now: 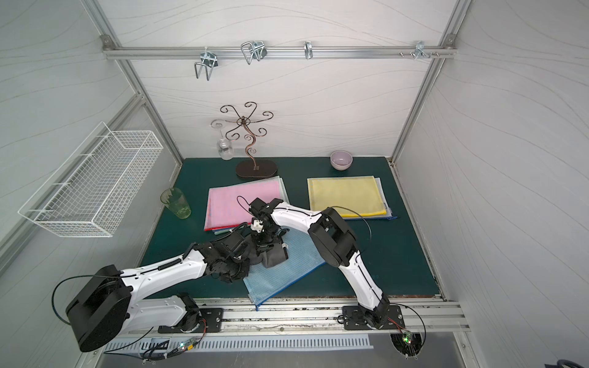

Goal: Wipe the document bag
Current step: Wipe the dirt from the document bag, then place the cleaning item at the center of the board.

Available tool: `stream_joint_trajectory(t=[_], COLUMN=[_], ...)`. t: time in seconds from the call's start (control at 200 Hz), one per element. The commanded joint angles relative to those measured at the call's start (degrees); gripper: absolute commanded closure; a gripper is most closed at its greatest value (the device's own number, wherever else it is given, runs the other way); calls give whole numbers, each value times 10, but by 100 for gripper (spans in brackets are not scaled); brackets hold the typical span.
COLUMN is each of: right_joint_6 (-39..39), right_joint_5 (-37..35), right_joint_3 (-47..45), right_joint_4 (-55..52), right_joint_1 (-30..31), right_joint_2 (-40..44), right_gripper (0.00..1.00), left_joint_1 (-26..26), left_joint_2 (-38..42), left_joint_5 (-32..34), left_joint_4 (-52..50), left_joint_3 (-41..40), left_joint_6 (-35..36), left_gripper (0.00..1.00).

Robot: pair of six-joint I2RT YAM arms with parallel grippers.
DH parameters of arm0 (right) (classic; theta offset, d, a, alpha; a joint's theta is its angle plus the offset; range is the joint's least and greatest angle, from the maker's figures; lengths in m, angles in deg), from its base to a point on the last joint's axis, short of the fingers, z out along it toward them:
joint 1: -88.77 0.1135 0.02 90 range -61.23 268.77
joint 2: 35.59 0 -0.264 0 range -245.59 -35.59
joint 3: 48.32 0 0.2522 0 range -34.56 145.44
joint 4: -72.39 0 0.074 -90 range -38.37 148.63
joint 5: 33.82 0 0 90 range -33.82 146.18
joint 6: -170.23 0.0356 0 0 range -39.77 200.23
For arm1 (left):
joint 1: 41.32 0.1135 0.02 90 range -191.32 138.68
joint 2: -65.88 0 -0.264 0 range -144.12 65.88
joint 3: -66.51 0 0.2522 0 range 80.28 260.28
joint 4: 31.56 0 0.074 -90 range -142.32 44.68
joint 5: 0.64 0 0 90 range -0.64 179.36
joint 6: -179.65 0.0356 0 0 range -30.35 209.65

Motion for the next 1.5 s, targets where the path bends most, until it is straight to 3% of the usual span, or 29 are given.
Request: stream_joint_trajectory(t=[0.0, 0.135, 0.21, 0.265, 0.35, 0.455, 0.61, 0.77, 0.835, 0.936, 1.046, 1.161, 1.321, 1.496], right_joint_6=[30, 17, 3, -15, -56, -110, -103, -43, -32, -8, 40, 73, 113, 120], right_joint_5=[-60, -167, -241, -255, -202, -76, 98, 173, 129, 15, -65, -104, -179, -232], right_joint_3=[-68, -159, -179, -179, -174, -174, -220, -260, -265, -303, -380, -444, -476, -505], right_joint_4=[-12, -25, -44, -64, -97, -142, -91, 23, 25, 0, -14, -45, -118, -112], right_joint_1=[-90, -185, -209, -212, -186, -100, 15, 40, 33, -26, -147, -264, -364, -455], right_joint_2=[39, 132, 170, 183, 200, 220, 226, 184, 168, 200, 296, 404, 542, 589], right_gripper=[100, 100, 100, 100, 100, 100, 100, 100, 100, 100, 100, 100, 100, 100], left_joint_1=[6, 6, 5, 5, 6, 5, 6, 6, 6, 6, 6, 6, 9, 11], left_joint_2=[12, 14, 8, 4, 0, -3, -8, -13, -12, -7, -6, -1, 10, 15], left_joint_5=[46, 44, 43, 43, 43, 45, 45, 46, 45, 48, 52, 57, 57, 55], left_joint_4=[-31, -23, -19, -17, -18, -21, -19, -17, -19, -25, -32, -37, -39, -37], left_joint_3=[-21, -28, -27, -26, -20, -11, -5, -9, -9, -9, -7, -4, -3, 4], left_joint_6=[-13, -19, -18, -16, -13, -9, -7, -4, -2, 3, 10, 13, 14, 15], left_gripper=[100, 100, 100, 100, 100, 100, 100, 100, 100, 100, 100, 100, 100, 100])
